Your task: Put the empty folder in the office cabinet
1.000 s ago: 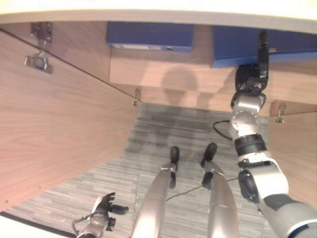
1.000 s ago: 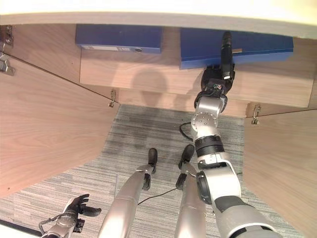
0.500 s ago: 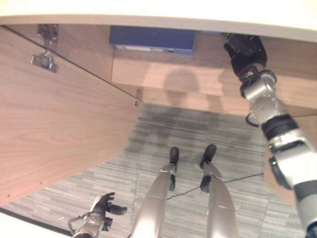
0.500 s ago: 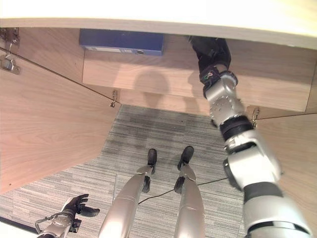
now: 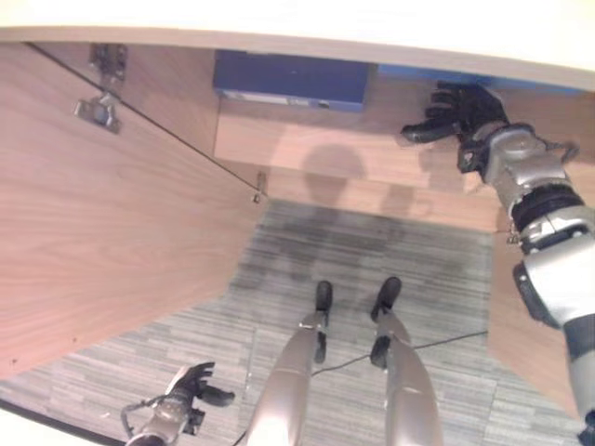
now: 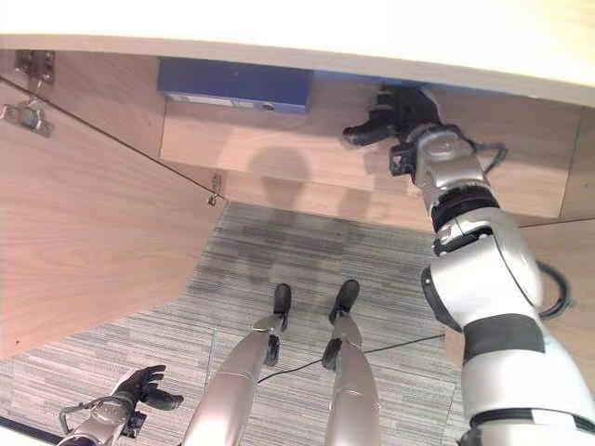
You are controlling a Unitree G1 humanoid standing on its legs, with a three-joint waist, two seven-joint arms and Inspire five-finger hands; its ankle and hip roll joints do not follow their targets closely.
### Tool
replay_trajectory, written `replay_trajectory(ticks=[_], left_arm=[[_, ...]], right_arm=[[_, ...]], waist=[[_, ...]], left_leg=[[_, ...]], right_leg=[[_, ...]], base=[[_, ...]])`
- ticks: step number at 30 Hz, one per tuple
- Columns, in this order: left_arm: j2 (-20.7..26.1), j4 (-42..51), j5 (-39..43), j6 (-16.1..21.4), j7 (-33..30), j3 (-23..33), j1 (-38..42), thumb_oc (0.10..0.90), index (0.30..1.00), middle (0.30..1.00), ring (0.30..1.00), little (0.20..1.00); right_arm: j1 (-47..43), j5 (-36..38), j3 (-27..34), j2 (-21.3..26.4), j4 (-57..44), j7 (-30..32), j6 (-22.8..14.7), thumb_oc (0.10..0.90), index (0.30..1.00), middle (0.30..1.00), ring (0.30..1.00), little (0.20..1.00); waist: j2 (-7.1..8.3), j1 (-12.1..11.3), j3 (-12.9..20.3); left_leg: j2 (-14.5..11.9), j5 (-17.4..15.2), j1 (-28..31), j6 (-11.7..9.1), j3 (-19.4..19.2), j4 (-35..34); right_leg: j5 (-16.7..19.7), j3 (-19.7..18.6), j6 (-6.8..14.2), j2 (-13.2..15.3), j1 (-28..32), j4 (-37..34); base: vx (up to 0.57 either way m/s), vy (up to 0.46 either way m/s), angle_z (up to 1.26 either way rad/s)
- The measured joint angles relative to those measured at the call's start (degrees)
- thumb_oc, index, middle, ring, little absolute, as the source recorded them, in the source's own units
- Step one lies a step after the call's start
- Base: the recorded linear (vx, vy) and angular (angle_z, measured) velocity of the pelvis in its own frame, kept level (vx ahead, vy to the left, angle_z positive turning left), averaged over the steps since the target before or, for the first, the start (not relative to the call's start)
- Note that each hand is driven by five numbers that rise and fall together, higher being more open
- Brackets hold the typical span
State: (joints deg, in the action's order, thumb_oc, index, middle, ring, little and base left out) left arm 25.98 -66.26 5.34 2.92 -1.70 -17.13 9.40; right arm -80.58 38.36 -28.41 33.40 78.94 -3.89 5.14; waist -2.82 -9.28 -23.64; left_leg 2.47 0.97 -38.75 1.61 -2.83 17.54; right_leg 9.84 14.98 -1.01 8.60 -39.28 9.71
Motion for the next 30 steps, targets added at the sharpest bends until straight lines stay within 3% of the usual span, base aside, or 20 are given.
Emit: replay_trajectory(ticks=[4, 9, 10, 11, 13, 17, 24, 30], left_arm=[[0.0, 0.5, 0.0, 0.0, 0.0, -0.1, 0.0, 0.8, 0.9, 0.9, 0.9, 0.9], [0.0, 1.3, 0.0, -0.3, 0.8, -0.7, -0.2, 0.8, 0.9, 0.9, 0.9, 0.9], [0.0, 1.6, 0.0, -0.5, 1.1, -0.8, -0.9, 0.8, 0.9, 0.9, 0.9, 0.9], [0.0, 1.6, 0.0, -0.5, 1.1, -0.9, -1.1, 0.8, 0.9, 0.9, 0.9, 0.9], [-0.1, 1.6, -0.1, -0.5, 1.2, -1.1, -1.0, 0.8, 0.9, 0.9, 0.9, 0.9], [-0.3, 0.6, -2.4, -0.5, 1.1, -1.4, -1.2, 0.8, 0.9, 0.9, 0.9, 0.9], [-0.3, 0.2, -3.9, -0.9, 1.2, -2.9, -1.4, 0.8, 0.9, 0.9, 0.9, 0.9], [-0.4, -0.9, -6.3, -1.7, 1.1, -3.1, -1.7, 0.8, 0.9, 0.9, 0.9, 0.9]], right_arm=[[0.7, -2.8, -0.5, 1.0, 0.3, -1.3, -0.4, 0.8, 0.9, 0.9, 0.9, 0.9], [0.5, -20.9, -10.4, 0.1, -1.4, -1.5, -1.2, 0.8, 0.9, 0.9, 0.9, 0.9], [2.3, -27.6, -16.8, 0.6, -6.7, -0.6, -0.9, 0.8, 0.9, 0.9, 0.9, 0.9], [3.9, -30.7, -18.5, 1.2, -10.4, -0.4, -0.9, 0.8, 0.9, 0.9, 0.9, 0.9], [7.7, -35.1, -18.2, 1.5, -13.9, 0.3, -1.7, 0.8, 0.9, 0.9, 0.9, 0.9], [12.5, -45.3, -18.2, -4.8, -13.0, 0.4, -2.1, 0.8, 0.9, 0.9, 0.9, 0.9], [13.0, -48.6, -17.0, -5.2, -13.0, 1.1, -1.8, 0.8, 0.9, 0.9, 0.9, 0.9], [17.0, -48.6, -15.1, -7.8, -12.8, 2.8, -1.0, 0.8, 0.9, 0.9, 0.9, 0.9]], waist=[[-0.06, -0.5, 0.2], [0.18, -0.7, 1.5], [0.82, -0.1, 2.2], [1.23, 0.0, 2.5], [2.11, 0.3, 3.0], [3.29, 1.1, 4.7], [3.27, 0.7, 5.5], [2.96, 0.4, 6.7]], left_leg=[[0.1, 0.0, 0.0, -0.2, 0.1, 0.0], [0.2, 0.1, 0.0, -0.4, 0.2, -0.1], [0.1, 0.1, 0.1, -0.4, 0.0, -0.3], [0.1, 0.2, 0.1, -0.4, 0.0, -0.6], [0.1, 0.5, 1.2, -0.5, 0.1, -1.1], [-0.1, 1.0, 3.7, -1.3, 0.0, -3.7], [-0.4, 2.9, 4.2, -2.3, 0.1, -6.7], [-0.2, 4.9, 9.1, -2.4, 0.3, -12.2]], right_leg=[[0.1, 0.1, 0.1, 0.1, 0.1, -0.1], [0.4, 0.3, 0.3, 0.1, 0.4, -0.5], [0.5, 0.1, 0.3, 0.0, 0.4, -0.9], [0.5, 0.1, 0.2, 0.0, 0.5, -1.2], [0.8, 0.2, 0.0, -0.2, 1.6, -2.0], [1.3, 0.2, 0.8, -0.6, 4.0, -4.7], [1.8, 0.2, 1.3, -1.3, 4.4, -7.1], [2.5, 0.3, 2.1, -1.9, 8.3, -10.7]], base=[[0.0, -0.004, 0.01], [0.0, -0.003, -0.01], [0.0, -0.019, -0.05], [0.01, -0.035, -0.07], [0.02, -0.019, 0.01], [0.01, -0.014, -0.02], [0.01, -0.011, 0.02], [0.04, -0.008, 0.01]])
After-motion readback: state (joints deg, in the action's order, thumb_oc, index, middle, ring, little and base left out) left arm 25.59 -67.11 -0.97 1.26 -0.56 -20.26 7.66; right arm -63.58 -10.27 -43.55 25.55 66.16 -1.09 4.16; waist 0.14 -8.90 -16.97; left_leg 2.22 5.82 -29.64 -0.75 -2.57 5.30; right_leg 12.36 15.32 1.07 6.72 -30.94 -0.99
